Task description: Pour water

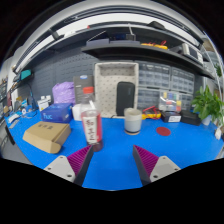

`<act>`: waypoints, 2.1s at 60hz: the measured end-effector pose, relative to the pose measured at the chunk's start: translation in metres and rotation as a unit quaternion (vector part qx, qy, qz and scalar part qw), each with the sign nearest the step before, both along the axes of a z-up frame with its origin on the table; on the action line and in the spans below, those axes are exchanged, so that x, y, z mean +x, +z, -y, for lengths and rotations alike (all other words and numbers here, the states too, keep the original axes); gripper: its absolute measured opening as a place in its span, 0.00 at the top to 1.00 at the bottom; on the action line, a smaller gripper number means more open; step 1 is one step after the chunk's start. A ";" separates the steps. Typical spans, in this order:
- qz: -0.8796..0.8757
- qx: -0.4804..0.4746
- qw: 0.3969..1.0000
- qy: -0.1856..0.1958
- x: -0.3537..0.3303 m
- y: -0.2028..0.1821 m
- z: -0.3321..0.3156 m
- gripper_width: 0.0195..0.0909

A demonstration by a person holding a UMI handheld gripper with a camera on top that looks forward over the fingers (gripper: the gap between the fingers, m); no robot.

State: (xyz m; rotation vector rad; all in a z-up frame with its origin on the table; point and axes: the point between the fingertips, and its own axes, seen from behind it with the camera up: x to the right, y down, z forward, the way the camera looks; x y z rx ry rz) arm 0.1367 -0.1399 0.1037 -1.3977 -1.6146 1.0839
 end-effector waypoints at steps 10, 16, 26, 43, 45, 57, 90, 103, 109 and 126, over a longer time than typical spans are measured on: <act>-0.002 0.000 1.000 0.024 -0.029 -0.004 0.023 0.14; -0.008 0.005 1.000 0.024 -0.062 0.004 0.023 0.15; -0.027 0.009 0.999 0.022 -0.114 0.013 0.023 0.15; -0.049 0.010 0.998 0.037 -0.186 -0.006 0.032 0.22; -0.057 -0.002 0.998 0.039 -0.189 -0.005 0.034 0.28; -0.082 -0.012 0.995 0.062 -0.206 0.015 0.031 0.62; 0.053 -0.243 0.968 0.020 -0.265 0.047 0.010 0.69; 0.093 -0.490 0.865 -0.060 -0.320 0.088 0.001 0.69; 0.095 -0.593 0.794 -0.097 -0.331 0.094 -0.010 0.69; 0.143 -0.737 0.643 -0.154 -0.360 0.085 -0.027 0.70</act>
